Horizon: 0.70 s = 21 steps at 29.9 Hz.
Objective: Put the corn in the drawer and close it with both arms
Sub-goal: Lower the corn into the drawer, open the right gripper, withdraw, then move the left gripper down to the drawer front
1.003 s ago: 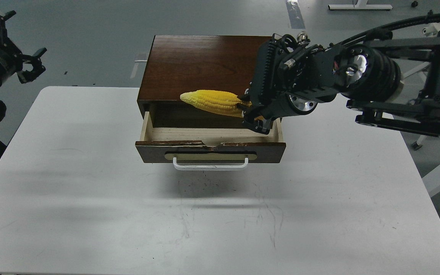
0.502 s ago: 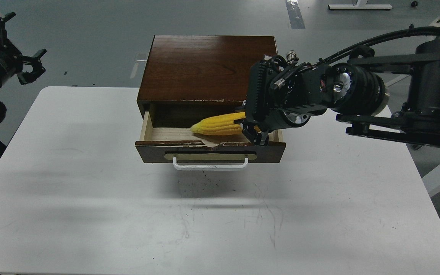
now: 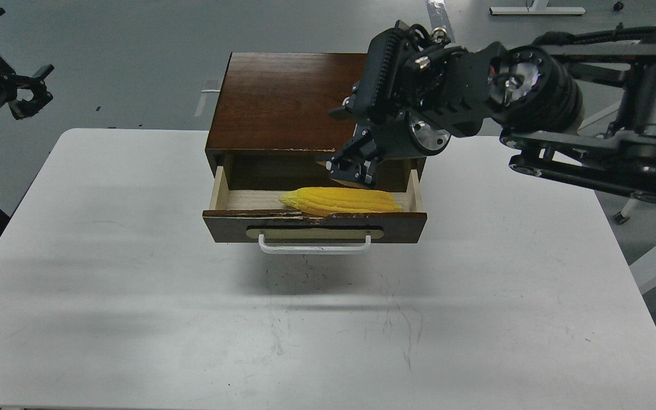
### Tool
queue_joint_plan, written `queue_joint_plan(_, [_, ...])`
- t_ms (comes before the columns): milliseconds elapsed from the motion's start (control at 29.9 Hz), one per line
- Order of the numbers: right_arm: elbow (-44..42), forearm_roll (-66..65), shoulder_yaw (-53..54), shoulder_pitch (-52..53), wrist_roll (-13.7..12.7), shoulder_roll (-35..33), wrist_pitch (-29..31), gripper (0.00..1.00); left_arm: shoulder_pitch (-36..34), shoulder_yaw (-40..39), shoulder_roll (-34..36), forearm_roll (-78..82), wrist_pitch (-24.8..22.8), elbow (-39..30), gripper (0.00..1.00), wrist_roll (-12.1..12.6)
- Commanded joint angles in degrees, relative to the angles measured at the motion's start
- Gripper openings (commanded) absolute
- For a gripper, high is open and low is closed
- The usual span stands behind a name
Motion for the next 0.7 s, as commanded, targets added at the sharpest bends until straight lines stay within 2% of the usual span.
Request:
queue_joint_plan(0, [-5.8, 9.0, 6.4, -2.1, -0.2, -2.4, 0.0, 0.96, 0.0, 0.1, 2.4, 0.7, 0.0, -6.6, 0.94, -0.6])
queue_joint_plan(33, [-5.8, 9.0, 6.4, -2.1, -0.2, -2.4, 0.0, 0.96, 0.0, 0.1, 2.4, 0.7, 0.0, -6.6, 0.94, -0.6])
queue_joint_plan(134, [-11.5, 19.2, 9.3, -2.6, -0.2, -4.2, -0.1, 0.97, -1.1, -0.2, 3.2, 4.0, 0.0, -12.6, 0.91, -0.7])
queue_joint_plan(201, [-16.7, 31.7, 10.2, -2.8, -0.2, -5.3, -0.1, 0.98, -2.0, -0.3, 3.0, 7.8, 0.0, -15.7, 0.85, -0.7])
queue_joint_plan(334, [-23.3, 49.0, 9.4, -2.9, -0.1, -8.3, 0.3, 0.99, -5.2, -0.4, 2.8, 14.8, 0.0, -22.0, 0.84, -0.7])
queue_joint_plan(401, [-28.3, 60.7, 9.9, -5.0, 0.1, -10.0, 0.4, 0.99, -7.1, -0.3, 3.1, 21.6, 0.0, -29.2, 0.84, -0.7])
queue_joint_plan(502, [-30.8, 68.9, 10.3, -7.5, 0.1, -11.4, 0.5, 0.99, -7.8, -0.6, 3.7, 27.7, 0.0, -35.2, 0.84, -0.7])
queue_joint_plan(602, [-33.4, 81.3, 10.6, -11.2, 0.4, -14.8, 0.6, 1.00, -7.8, -1.5, 4.7, 36.9, 0.0, -45.6, 0.76, -0.7])
queue_joint_plan(669, [-34.1, 89.0, 11.0, -14.2, 0.4, -16.1, 0.5, 1.00, -7.7, -1.2, 5.3, 42.7, 0.0, -52.0, 0.66, -0.7])
